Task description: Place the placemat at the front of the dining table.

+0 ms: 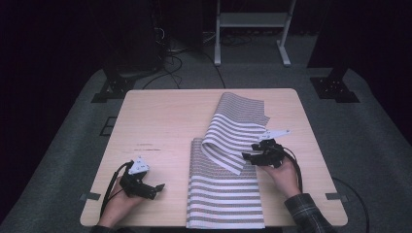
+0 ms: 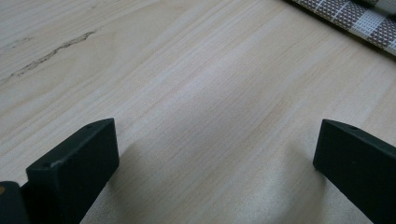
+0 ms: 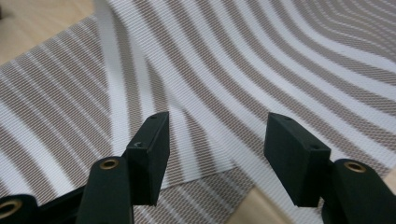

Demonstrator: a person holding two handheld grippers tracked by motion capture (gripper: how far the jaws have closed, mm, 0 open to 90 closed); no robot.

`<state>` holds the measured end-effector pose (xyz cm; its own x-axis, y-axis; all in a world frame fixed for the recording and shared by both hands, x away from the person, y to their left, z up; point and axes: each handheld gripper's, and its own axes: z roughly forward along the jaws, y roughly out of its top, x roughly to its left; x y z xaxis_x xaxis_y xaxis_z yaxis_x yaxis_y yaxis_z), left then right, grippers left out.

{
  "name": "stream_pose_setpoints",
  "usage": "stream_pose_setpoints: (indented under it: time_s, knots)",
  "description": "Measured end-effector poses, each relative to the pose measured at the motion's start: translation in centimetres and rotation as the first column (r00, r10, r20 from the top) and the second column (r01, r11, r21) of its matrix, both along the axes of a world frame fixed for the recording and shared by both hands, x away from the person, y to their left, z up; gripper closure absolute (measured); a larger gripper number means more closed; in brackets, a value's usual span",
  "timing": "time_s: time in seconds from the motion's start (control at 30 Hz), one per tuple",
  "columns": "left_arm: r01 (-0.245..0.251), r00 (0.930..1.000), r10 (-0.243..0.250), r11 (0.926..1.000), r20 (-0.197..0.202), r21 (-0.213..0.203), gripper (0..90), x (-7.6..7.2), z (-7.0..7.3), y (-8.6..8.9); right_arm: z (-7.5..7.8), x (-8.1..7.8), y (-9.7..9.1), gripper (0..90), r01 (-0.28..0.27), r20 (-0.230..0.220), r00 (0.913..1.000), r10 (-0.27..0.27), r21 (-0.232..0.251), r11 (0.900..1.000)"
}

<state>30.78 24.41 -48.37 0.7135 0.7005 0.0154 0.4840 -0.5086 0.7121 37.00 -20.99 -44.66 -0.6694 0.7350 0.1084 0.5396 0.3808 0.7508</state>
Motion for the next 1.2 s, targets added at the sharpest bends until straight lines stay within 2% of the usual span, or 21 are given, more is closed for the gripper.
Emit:
stream_pose_setpoints:
  time_s: [0.1,0.13,0.23,0.3,0.43,0.5,0.7,0.87,0.9,1.03,1.07,1.13,1.2]
  knots:
    - [0.000,1.0000,0.000,1.0000,0.001,0.000,0.0,0.0,0.0,0.0,-0.6,-1.4,0.9,39.8,-0.032,-0.002,0.9995,0.032,-0.021,0.9993]
    - [0.000,1.0000,0.000,1.0000,0.001,0.000,0.0,0.0,0.0,0.0,-0.6,-1.4,0.9,39.8,-0.032,-0.002,0.9995,0.032,-0.021,0.9993]
    - [-0.002,1.0000,0.002,1.0000,0.001,-0.001,0.0,-0.1,0.0,0.0,-1.2,-1.9,2.1,39.8,-0.073,0.005,0.9973,0.073,-0.063,0.9954]
    - [-0.003,1.0000,0.003,1.0000,0.001,-0.001,0.0,-0.1,0.0,0.0,-1.5,-2.0,2.6,39.8,-0.086,0.007,0.9961,0.087,-0.087,0.9924]
    - [-0.003,1.0000,0.003,1.0000,0.000,-0.002,0.0,-0.1,0.0,0.0,-1.9,-2.0,3.3,40.0,-0.103,-0.002,0.9946,0.103,-0.106,0.9890]
    - [-0.004,1.0000,0.004,1.0000,0.003,-0.005,0.0,-0.1,0.0,0.0,-2.4,-1.9,3.9,41.1,-0.119,-0.004,0.9928,0.120,-0.142,0.9827]
    - [-0.001,1.0000,0.001,1.0000,0.000,-0.001,0.0,-0.1,0.0,0.1,-2.6,-2.1,3.9,46.6,-0.118,0.009,0.9927,0.120,-0.135,0.9839]
    - [-0.001,1.0000,0.001,1.0000,0.001,-0.001,0.0,-0.1,0.0,0.1,-2.6,-2.0,3.6,55.9,-0.111,0.012,0.9935,0.113,-0.120,0.9866]
    - [-0.001,1.0000,0.001,1.0000,0.001,-0.001,0.0,-0.1,0.0,0.1,-2.6,-1.9,3.4,62.3,-0.102,0.012,0.9946,0.104,-0.108,0.9889]
    - [0.000,1.0000,0.000,1.0000,0.000,0.002,0.0,-0.1,0.0,0.1,-2.7,-1.6,2.9,72.5,-0.089,0.013,0.9958,0.091,-0.094,0.9916]
    - [0.000,1.0000,0.000,1.0000,0.000,0.002,0.0,-0.1,0.0,0.1,-2.7,-1.6,2.9,72.5,-0.089,0.013,0.9958,0.091,-0.094,0.9916]
    - [0.000,1.0000,0.000,1.0000,0.001,0.002,0.0,-0.1,0.0,0.1,-2.6,-1.6,2.9,81.4,-0.087,0.023,0.9956,0.090,-0.110,0.9901]
    - [0.000,1.0000,0.000,1.0000,0.000,0.001,0.0,-0.1,0.0,0.1,-2.3,-1.6,3.0,86.0,-0.092,0.041,0.9942,0.099,-0.154,0.9838]
